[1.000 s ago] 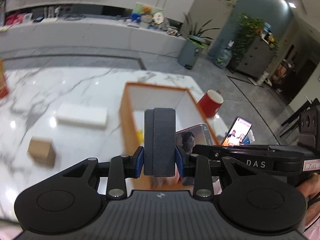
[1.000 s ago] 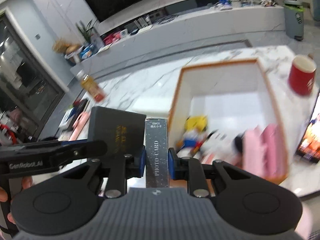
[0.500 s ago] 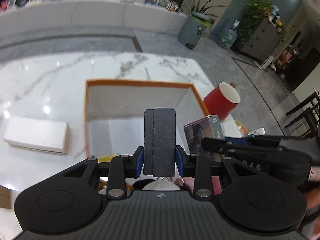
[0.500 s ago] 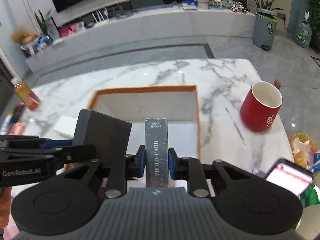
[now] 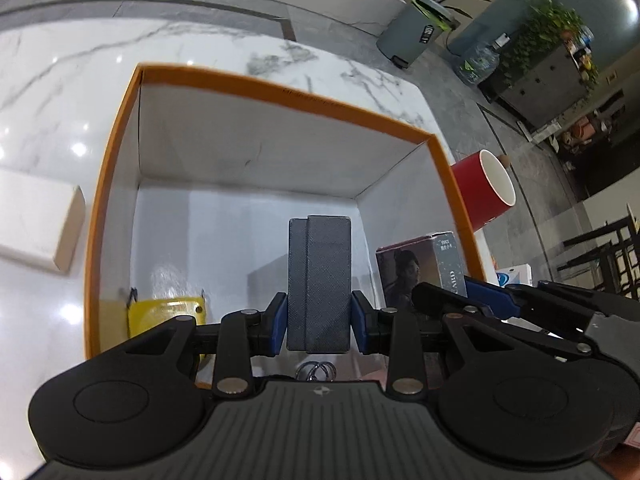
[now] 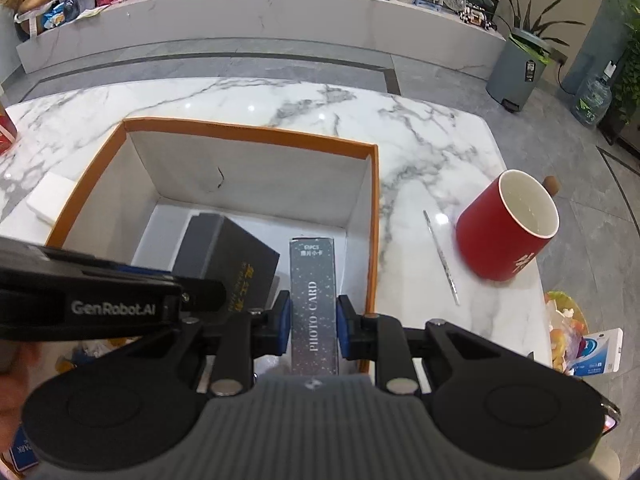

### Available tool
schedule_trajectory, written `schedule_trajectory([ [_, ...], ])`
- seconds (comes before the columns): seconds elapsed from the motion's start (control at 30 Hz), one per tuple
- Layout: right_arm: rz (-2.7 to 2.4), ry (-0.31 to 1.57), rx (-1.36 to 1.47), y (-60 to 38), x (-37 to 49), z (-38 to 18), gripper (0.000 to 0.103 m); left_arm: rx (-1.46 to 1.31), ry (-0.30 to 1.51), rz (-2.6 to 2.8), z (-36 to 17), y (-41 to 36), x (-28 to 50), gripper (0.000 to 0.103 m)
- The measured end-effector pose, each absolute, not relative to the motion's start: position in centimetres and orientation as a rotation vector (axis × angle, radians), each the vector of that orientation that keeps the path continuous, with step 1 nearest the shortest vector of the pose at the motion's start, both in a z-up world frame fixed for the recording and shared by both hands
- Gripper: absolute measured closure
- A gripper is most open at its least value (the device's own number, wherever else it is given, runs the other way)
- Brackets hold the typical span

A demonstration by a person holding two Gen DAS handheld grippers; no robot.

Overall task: Organize objects
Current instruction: 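Carry the dark gift box and photo card pack over the orange box, then lower both items into the box and open both tools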

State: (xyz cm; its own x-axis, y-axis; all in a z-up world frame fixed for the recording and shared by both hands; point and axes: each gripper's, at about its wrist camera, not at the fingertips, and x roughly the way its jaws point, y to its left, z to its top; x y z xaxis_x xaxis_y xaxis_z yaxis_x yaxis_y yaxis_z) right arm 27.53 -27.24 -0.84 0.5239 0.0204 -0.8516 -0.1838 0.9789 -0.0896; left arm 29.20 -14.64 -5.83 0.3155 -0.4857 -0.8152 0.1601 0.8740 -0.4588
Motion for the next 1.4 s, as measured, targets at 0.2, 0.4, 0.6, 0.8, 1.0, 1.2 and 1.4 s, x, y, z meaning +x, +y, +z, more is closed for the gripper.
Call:
schedule_trajectory([
  [0.2, 0.104, 1.086, -0.138, -27.5, 28.3, -0.9, 0.080, -0.358, 1.151, -0.418, -6.7, -14.6, 28.9, 0.065],
  [0.4, 0.112, 1.115, -0.098, -27.8, 28.5, -1.1, 0.079, -0.376, 1.148, -0.416, -6.7, -14.1, 28.3, 0.065],
  [0.6, 0.103, 1.068, -0.100, -27.7, 28.0, -0.1, 0.068, -0.346, 1.149, -0.427, -6.5, -15.2, 28.3, 0.065],
  [0.8, 0.092, 0.952, -0.027, -29.1, 27.0, 2.3, 0.064, -0.250, 1.135, -0.413, -5.9, -17.4, 28.2, 0.065],
  [1.0, 0.054, 0.950, -0.035, -30.5, 27.1, 2.6, 0.063, -0.180, 1.149, -0.422, -5.5, -19.6, 28.2, 0.065],
  [1.2, 0.064, 0.981, 0.050, -32.0, 27.0, 1.7, 0.071, -0.201, 1.170, -0.464, -5.5, -19.8, 28.3, 0.061],
  [1.4, 0.063, 0.967, 0.084, -32.5, 26.7, 1.5, 0.071, -0.266, 1.210, -0.506, -5.7, -20.2, 28.6, 0.055],
])
